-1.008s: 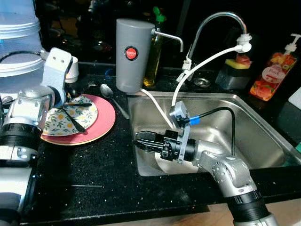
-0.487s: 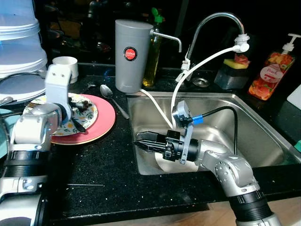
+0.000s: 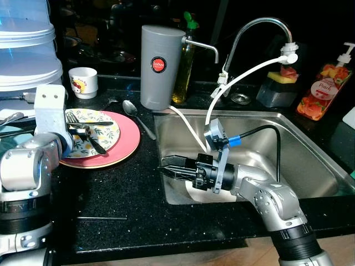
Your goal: Kitchen organization
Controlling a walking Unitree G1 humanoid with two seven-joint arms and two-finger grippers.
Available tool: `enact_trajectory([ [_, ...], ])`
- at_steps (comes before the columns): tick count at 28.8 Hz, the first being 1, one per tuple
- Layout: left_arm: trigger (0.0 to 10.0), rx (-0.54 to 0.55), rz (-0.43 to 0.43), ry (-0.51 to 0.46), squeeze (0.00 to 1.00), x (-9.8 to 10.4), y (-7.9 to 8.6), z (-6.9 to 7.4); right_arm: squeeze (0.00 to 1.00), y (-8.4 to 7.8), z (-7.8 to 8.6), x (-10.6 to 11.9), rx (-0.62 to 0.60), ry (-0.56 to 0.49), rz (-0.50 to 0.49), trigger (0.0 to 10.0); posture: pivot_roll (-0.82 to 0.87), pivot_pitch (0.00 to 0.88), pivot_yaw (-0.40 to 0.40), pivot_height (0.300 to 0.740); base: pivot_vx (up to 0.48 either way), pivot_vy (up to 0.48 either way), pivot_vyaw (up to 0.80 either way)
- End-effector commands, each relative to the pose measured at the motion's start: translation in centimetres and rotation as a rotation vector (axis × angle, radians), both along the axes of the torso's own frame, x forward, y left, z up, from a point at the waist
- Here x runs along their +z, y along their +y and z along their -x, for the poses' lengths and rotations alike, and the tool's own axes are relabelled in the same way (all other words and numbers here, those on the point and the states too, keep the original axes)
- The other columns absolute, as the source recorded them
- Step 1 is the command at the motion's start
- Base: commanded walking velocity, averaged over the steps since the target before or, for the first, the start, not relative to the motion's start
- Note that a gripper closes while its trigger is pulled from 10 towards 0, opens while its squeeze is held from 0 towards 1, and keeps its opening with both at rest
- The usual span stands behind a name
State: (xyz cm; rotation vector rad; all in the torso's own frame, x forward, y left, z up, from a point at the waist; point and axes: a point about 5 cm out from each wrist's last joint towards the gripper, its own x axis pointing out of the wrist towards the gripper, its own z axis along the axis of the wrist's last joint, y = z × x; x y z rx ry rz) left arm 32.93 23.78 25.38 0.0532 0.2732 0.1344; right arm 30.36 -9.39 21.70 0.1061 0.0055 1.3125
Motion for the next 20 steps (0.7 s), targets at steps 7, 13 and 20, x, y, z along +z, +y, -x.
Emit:
enact_trajectory([
  [7, 10.0, -0.038, -0.034, -0.052, 1.0, 0.5, -1.1, -1.3, 0.0, 0.0, 0.1, 0.2, 0.004, 0.001, 0.0, 10.0, 0.08, 0.019, -0.079, 0.74, 0.0, 0.0, 0.0],
  [13, 10.0, -0.014, -0.055, -0.107, 1.0, 1.6, -1.0, -1.6, 0.0, -0.1, 0.1, 0.2, 0.006, 0.006, -0.009, 10.0, 0.08, 0.026, -0.078, 0.74, 0.0, 0.0, 0.0],
  [20, 10.0, -0.032, 0.118, -0.044, 1.0, -0.6, -1.2, -2.8, 0.0, -0.2, 0.1, 0.2, 0.006, 0.005, -0.015, 10.0, 0.08, 0.038, -0.083, 0.74, 0.0, 0.0, 0.0],
])
